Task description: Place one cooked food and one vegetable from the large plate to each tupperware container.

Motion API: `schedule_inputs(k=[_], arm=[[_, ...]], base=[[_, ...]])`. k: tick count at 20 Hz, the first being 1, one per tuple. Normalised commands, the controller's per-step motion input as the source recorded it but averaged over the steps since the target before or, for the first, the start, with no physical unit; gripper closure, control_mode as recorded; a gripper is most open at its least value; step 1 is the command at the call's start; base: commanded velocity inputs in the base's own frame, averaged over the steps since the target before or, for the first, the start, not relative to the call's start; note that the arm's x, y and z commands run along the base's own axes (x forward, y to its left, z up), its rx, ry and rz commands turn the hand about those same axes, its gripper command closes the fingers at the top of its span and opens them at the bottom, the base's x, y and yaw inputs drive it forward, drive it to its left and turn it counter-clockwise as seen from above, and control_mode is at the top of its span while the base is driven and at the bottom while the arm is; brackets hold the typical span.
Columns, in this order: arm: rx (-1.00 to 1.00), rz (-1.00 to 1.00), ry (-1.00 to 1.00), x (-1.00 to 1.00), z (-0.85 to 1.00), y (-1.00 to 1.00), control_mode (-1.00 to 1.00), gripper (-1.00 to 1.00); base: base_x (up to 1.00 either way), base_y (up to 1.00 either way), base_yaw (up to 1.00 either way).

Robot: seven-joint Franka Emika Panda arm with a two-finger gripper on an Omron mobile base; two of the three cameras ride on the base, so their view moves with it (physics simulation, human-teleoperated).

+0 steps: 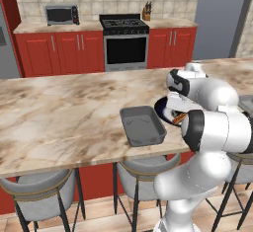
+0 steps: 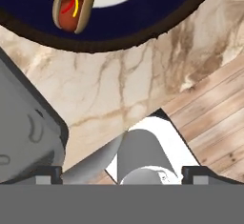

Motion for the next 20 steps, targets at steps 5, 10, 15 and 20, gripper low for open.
schedule_inputs(k=[5, 10, 15, 20], arm=[[-0.01, -0.02, 0.0, 0.55, -0.4, -0.27, -1.0, -1.0], [0.0, 0.0, 0.0, 0.69, -0.2, -0.12, -1.0, -1.0], [0.0, 0.0, 0.0, 0.63, -0.23, -0.27, -1.0, -1.0], [0.0, 0.0, 0.0, 0.48, -0.37, -0.15, -1.0, -1.0]], base=[[0.0, 0.0, 0.0], [0.0, 0.0, 0.0], [0.0, 0.0, 0.0], [0.0, 0.0, 0.0]])
